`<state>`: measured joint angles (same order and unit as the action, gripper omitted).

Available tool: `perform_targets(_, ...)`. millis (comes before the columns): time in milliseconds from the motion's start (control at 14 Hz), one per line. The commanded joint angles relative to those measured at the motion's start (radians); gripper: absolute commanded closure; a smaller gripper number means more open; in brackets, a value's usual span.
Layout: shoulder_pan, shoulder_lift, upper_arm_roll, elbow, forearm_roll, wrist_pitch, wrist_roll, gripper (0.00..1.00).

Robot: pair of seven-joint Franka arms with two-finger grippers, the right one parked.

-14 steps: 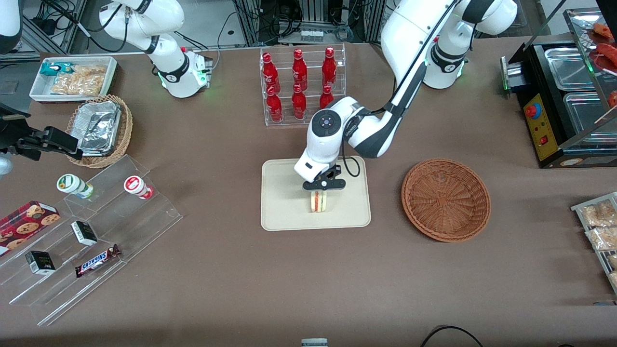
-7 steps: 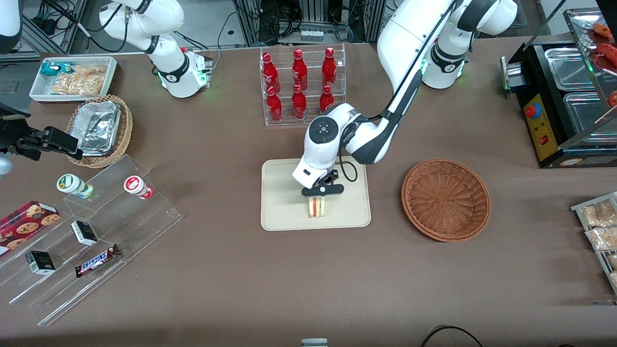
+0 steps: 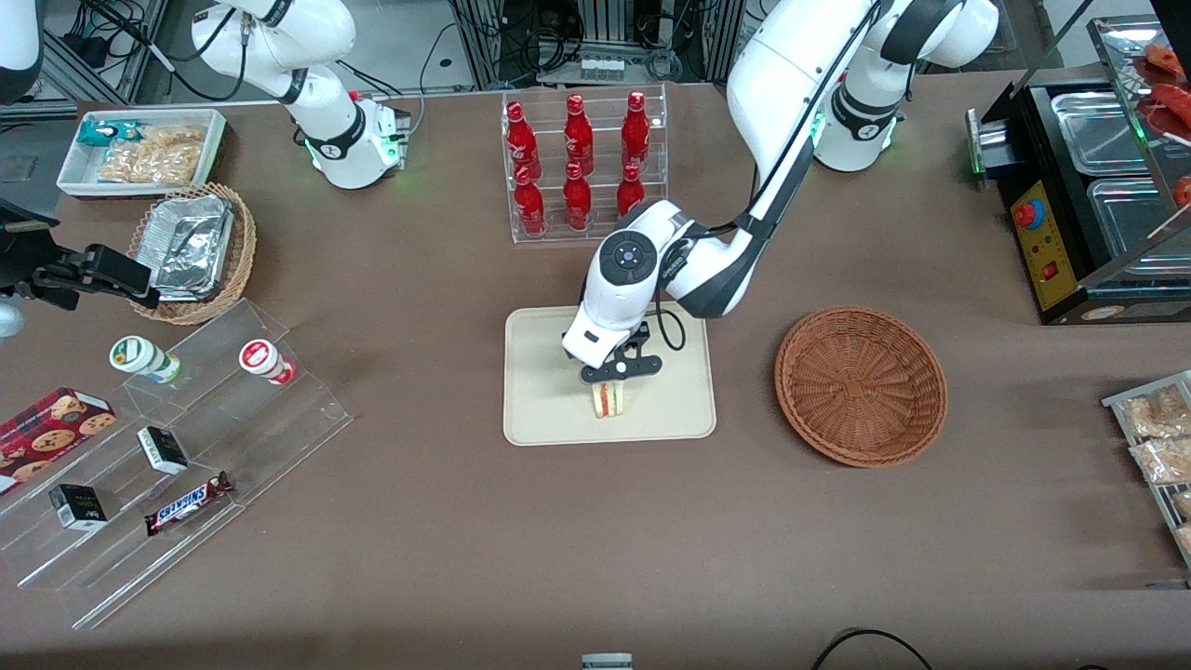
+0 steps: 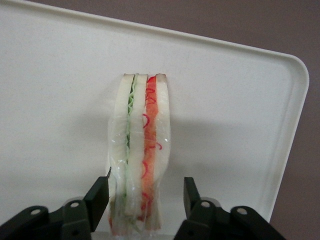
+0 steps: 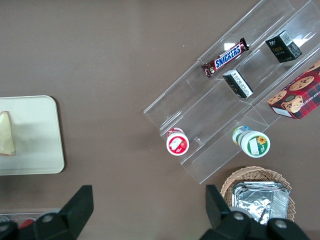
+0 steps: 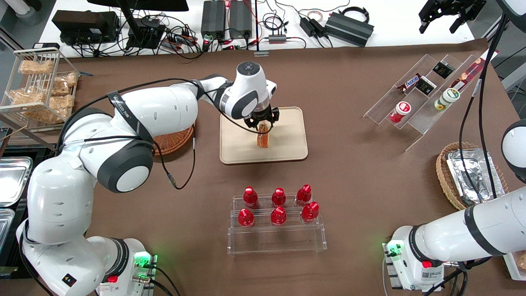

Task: Place sandwich from basket to tray
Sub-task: 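Lower the sandwich onto the tray and open the left gripper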

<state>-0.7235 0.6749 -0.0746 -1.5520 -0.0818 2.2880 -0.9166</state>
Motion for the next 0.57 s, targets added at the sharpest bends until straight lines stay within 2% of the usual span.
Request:
perform_targets(0, 0.012, -0.034, 0.006, 0.093, -0.009, -0.161, 0.002, 0.00)
perform_targets(214, 0.045, -0.107, 0.012, 0.081, -0.003, -0.228, 0.095, 0.00)
perform_targets(357, 0.042, -0.138, 0.087, 0.092, 0.005, -0.338, 0.172, 0.00)
perform_targets(500, 0.045, -0.187, 0.134, 0.084, -0.003, -0.444, 0.145, 0.00)
